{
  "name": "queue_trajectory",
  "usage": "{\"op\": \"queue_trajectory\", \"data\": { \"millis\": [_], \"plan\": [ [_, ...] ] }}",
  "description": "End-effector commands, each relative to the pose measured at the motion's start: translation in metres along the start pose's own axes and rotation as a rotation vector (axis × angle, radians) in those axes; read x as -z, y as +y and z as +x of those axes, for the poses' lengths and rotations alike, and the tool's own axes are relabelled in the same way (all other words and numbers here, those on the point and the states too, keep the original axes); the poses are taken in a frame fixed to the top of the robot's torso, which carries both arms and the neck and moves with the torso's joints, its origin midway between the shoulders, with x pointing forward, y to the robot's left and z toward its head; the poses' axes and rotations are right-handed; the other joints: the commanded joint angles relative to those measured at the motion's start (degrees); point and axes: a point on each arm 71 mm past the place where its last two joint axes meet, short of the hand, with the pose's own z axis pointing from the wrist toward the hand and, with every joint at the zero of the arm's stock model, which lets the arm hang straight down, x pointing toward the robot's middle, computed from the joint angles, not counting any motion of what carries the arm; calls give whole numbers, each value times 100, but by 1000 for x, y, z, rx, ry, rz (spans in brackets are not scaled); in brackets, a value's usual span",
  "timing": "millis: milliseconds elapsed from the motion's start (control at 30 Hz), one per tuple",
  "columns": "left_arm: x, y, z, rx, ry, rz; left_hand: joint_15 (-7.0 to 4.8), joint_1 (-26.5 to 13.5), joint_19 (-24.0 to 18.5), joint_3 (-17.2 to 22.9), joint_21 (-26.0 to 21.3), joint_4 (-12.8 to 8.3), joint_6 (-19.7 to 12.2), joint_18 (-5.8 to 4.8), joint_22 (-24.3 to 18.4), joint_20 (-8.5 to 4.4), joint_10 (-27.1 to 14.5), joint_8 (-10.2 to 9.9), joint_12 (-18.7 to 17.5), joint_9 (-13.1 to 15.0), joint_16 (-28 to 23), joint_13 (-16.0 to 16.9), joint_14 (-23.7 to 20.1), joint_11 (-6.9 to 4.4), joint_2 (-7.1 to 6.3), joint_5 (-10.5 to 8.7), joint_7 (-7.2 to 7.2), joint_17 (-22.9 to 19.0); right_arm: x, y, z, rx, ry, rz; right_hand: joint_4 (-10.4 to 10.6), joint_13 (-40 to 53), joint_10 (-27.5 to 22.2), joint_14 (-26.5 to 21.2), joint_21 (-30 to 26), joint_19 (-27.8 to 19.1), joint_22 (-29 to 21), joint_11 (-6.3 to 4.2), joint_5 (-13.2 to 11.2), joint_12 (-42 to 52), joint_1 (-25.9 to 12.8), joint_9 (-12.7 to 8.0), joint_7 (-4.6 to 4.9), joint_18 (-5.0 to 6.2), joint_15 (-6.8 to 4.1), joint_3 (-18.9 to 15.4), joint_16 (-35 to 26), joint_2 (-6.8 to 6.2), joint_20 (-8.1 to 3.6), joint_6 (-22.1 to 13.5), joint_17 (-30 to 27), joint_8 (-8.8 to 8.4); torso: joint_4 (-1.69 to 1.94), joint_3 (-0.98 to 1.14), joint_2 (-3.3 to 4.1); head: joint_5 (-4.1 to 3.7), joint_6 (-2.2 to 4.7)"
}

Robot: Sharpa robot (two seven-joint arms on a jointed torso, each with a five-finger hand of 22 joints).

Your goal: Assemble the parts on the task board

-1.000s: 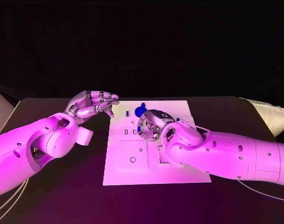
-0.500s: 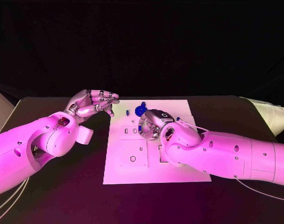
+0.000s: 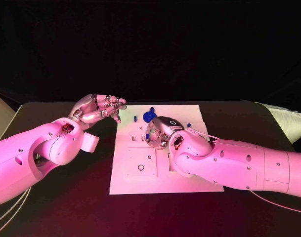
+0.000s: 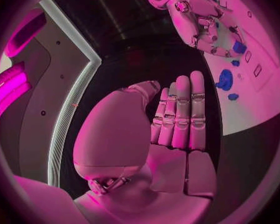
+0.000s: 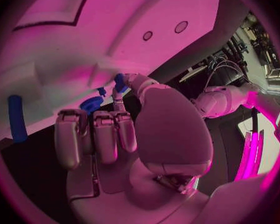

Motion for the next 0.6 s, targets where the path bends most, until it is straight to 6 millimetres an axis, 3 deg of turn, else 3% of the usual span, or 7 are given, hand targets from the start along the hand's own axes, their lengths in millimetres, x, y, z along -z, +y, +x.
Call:
{"op": "queue_trajectory", "data": {
  "millis": [33, 433, 600],
  "plan": [
    [-1, -1, 3, 5, 21, 5, -6, 47, -23, 37, 11, -10, -24, 30, 5, 5, -42, -38, -6, 5, 22, 7, -38, -9, -5, -2, 16, -5, 0, 1, 0, 11, -9, -7, -17, 1160, 254, 579, -28, 347, 848, 45, -22, -20, -61, -7, 38, -90, 31, 0, 0, -14, 25, -27, 1338, 16, -2, -3, -1, -22, 28],
    [-1, 0, 3, 6, 24, 3, -6, 47, -23, 37, 11, -10, -24, 30, 5, 5, -42, -38, -6, 5, 22, 7, -38, -9, -5, -2, 16, -5, -1, 0, 2, 12, -6, -10, -2, 1110, 200, 579, -38, 347, 841, 75, -129, -68, -159, -24, 73, -88, 56, -32, -1, -113, 49, -140, 1336, 1, -3, -4, -1, -7, 18],
    [-1, 0, 3, 6, 24, 2, -6, 47, -23, 37, 11, -10, -24, 30, 5, 5, -42, -38, -6, 5, 22, 7, -38, -9, -5, -2, 16, -5, -1, 0, 1, 4, -15, -17, 10, 1054, 138, 581, -46, 345, 838, 138, -179, -120, -206, -81, 146, -88, 107, -53, 2, -187, 88, -345, 1346, -97, 0, -3, -4, -2, 12]
  ]
}}
